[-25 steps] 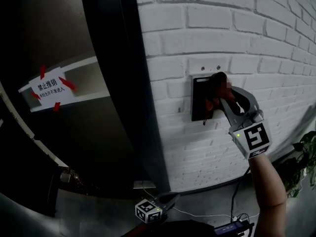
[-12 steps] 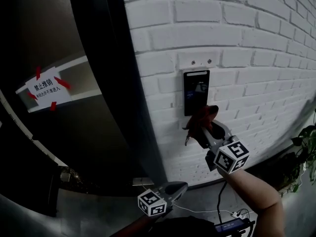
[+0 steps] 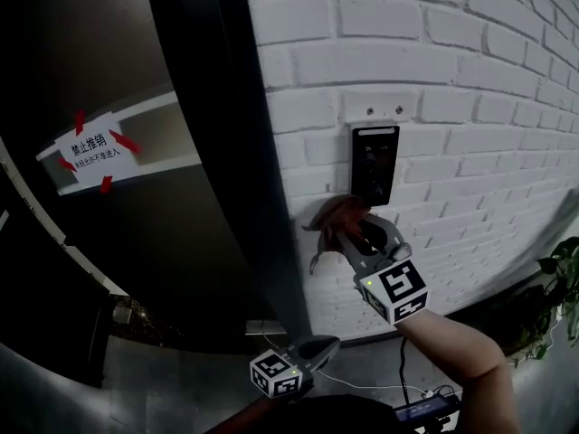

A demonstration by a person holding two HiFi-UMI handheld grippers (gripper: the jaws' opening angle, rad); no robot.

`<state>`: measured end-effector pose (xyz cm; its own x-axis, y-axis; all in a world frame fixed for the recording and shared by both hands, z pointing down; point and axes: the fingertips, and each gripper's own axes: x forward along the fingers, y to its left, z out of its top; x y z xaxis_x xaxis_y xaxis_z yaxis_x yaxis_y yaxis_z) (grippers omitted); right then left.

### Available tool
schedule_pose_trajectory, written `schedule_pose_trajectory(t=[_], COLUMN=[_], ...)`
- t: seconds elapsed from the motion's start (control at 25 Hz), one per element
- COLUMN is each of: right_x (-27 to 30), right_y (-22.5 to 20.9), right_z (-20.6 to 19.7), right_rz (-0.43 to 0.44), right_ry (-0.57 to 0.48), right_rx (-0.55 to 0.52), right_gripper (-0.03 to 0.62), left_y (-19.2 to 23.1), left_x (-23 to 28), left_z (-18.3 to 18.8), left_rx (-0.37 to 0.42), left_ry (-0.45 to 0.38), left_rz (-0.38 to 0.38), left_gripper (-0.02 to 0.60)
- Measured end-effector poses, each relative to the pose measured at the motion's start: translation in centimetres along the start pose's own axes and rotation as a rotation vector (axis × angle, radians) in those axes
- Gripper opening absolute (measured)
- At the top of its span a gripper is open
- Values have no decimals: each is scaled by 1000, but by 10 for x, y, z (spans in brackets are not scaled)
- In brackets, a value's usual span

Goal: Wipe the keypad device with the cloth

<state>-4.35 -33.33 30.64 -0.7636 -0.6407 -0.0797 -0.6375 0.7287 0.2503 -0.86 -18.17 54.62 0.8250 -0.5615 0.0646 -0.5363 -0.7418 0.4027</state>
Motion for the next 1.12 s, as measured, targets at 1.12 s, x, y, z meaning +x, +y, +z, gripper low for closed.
schedule_pose_trajectory(t=[1.12], right_x=[-33], right_y=[-110], right_z=[168], right_rz=[-351], right_ry=[-59], right_rx=[-796], right_gripper=[84], left_y=[-6], left_x=[4], left_z=[1], left_rx=[7], left_ry=[19], left_rz=[-57], left_gripper=[3])
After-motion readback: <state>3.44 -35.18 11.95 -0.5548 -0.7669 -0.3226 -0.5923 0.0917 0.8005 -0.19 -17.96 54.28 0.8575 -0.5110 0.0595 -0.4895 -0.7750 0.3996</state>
